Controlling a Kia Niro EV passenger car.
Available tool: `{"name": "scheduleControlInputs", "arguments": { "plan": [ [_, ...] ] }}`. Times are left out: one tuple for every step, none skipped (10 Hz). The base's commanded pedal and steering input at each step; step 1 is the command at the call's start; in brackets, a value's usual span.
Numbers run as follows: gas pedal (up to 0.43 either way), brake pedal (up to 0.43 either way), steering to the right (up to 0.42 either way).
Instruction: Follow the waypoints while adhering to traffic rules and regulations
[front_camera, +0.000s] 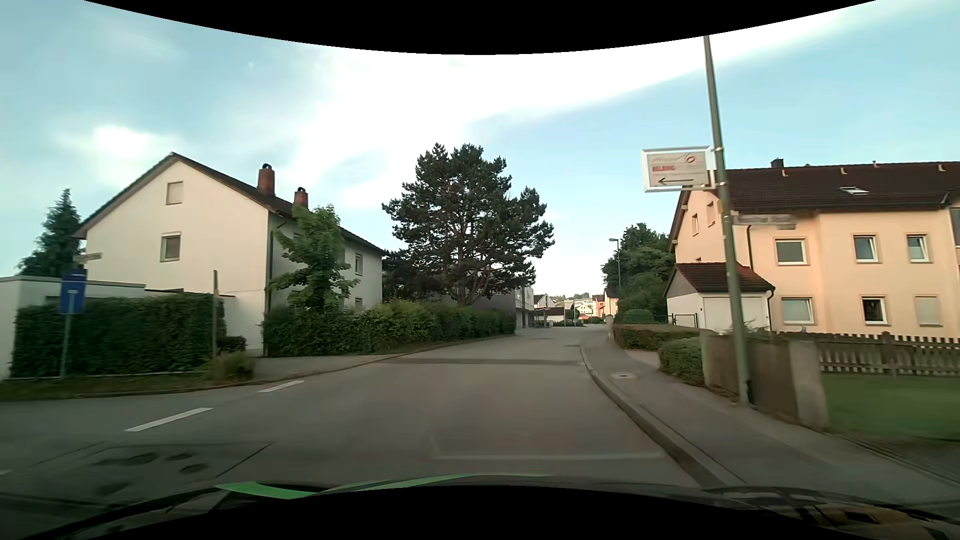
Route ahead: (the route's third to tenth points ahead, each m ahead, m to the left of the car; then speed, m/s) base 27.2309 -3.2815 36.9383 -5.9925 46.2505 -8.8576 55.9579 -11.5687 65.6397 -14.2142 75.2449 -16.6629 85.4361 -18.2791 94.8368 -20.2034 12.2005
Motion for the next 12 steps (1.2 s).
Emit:
{"name": "scheduleControlInputs", "arguments": {
  "plan": [
    [0.11,0.0,0.036],
    [0.11,0.0,0.038],
    [0.11,0.0,0.039],
    [0.11,0.0,0.042],
    [0.118,0.0,0.045],
    [0.118,0.0,0.046],
    [0.118,0.0,0.046],
    [0.118,0.0,0.045],
    [0.118,0.0,0.046],
    [0.118,0.0,0.046],
    [0.118,0.0,0.045],
    [0.118,0.0,0.045]
  ]
}}
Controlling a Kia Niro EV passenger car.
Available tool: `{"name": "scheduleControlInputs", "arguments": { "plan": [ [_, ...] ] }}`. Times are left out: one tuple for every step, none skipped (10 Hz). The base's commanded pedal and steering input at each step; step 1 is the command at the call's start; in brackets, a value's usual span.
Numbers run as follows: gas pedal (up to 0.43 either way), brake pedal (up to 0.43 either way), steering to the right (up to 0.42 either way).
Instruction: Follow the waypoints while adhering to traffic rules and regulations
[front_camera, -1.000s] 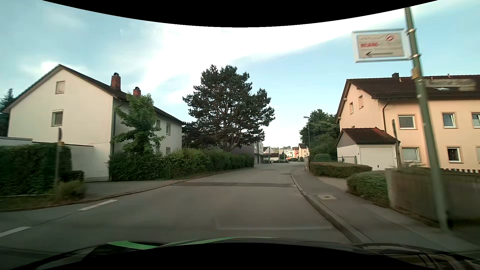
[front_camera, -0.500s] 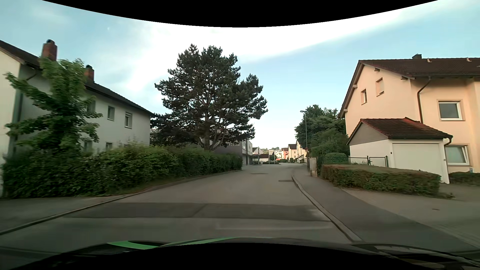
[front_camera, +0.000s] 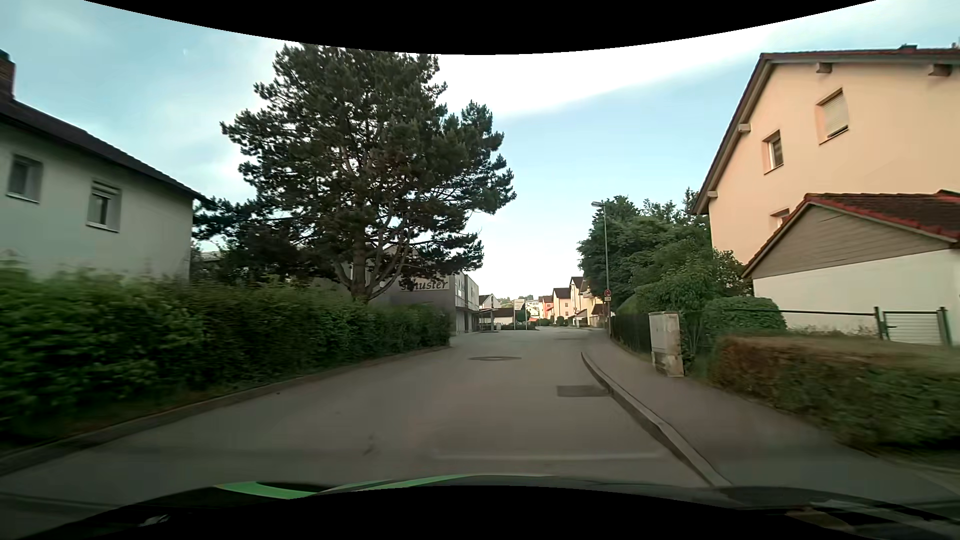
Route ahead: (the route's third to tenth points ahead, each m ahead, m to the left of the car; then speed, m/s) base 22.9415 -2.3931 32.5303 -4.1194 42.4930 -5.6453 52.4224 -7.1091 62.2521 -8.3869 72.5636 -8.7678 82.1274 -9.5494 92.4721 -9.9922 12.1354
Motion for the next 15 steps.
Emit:
{"name": "scheduleControlInputs", "arguments": {
  "plan": [
    [0.118,0.0,0.043],
    [0.13,0.0,0.042],
    [0.13,0.0,0.042],
    [0.13,0.0,0.042],
    [0.13,0.0,0.042],
    [0.13,0.0,0.041],
    [0.13,0.0,0.041],
    [0.13,0.0,0.04],
    [0.13,0.0,0.04],
    [0.13,0.0,0.039],
    [0.13,0.0,0.039],
    [0.13,0.0,0.039],
    [0.13,0.0,0.039],
    [0.13,0.0,0.038],
    [0.13,0.0,0.036]
  ]
}}
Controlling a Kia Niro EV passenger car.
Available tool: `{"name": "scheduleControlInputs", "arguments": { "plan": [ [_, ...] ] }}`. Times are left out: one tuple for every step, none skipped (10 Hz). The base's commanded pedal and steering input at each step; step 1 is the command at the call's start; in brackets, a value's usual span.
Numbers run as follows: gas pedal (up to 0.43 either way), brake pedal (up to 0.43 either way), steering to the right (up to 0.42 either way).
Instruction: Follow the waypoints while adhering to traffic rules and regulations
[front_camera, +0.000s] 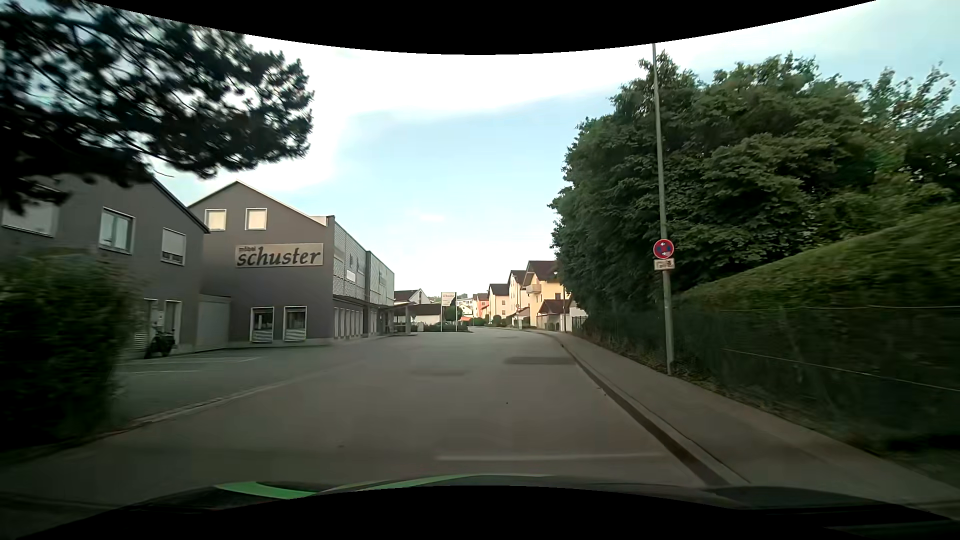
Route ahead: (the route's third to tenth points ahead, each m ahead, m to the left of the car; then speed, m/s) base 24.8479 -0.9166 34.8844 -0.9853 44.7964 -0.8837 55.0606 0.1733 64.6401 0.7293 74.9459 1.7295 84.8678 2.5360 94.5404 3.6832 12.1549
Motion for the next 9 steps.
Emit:
{"name": "scheduleControlInputs", "arguments": {
  "plan": [
    [0.13,0.0,0.035],
    [0.13,0.0,0.032],
    [0.13,0.0,0.03],
    [0.13,0.0,0.027],
    [0.13,0.0,0.024],
    [0.13,0.0,0.02],
    [0.13,0.0,0.018],
    [0.13,0.0,0.016],
    [0.13,0.0,0.015]
  ]
}}
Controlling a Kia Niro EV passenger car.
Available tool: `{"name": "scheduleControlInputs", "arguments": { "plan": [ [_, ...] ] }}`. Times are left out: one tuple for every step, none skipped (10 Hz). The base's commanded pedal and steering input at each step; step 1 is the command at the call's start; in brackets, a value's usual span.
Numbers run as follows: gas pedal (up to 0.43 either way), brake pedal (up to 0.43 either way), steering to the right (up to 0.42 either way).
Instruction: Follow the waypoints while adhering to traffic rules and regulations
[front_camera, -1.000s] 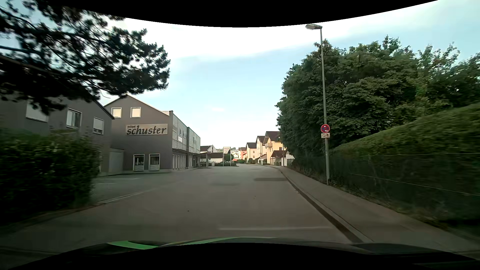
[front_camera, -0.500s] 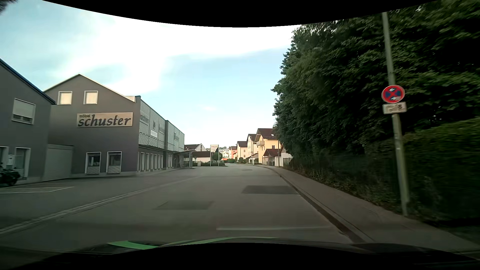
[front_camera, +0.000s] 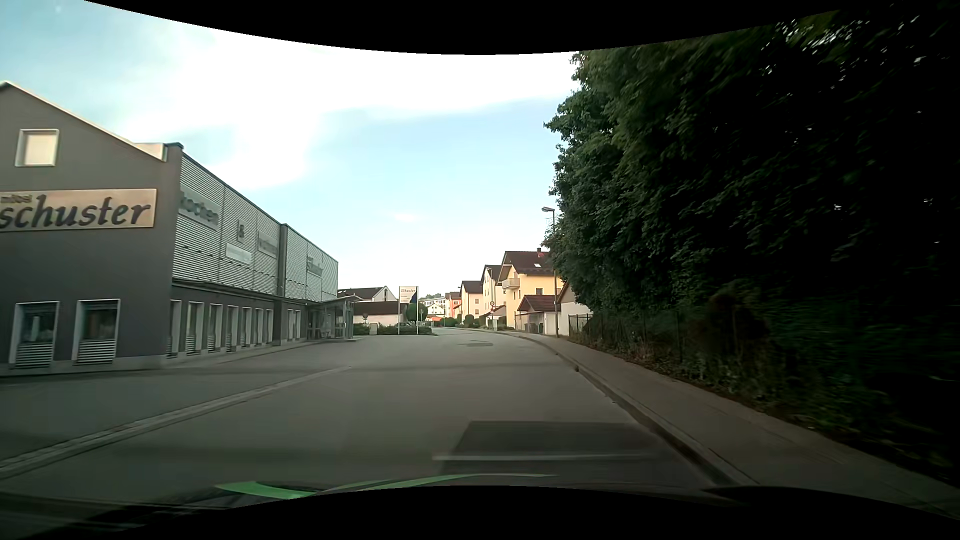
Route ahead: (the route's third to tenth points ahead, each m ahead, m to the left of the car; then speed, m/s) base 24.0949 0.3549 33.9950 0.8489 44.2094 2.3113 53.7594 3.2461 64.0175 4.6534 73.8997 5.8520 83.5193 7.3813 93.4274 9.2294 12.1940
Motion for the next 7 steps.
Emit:
{"name": "scheduleControlInputs", "arguments": {
  "plan": [
    [0.13,0.0,0.014],
    [0.13,0.0,0.012],
    [0.13,0.0,0.009],
    [0.13,0.0,0.006],
    [0.13,0.0,0.004],
    [0.0,0.0,0.0],
    [0.0,0.0,0.0]
  ]
}}
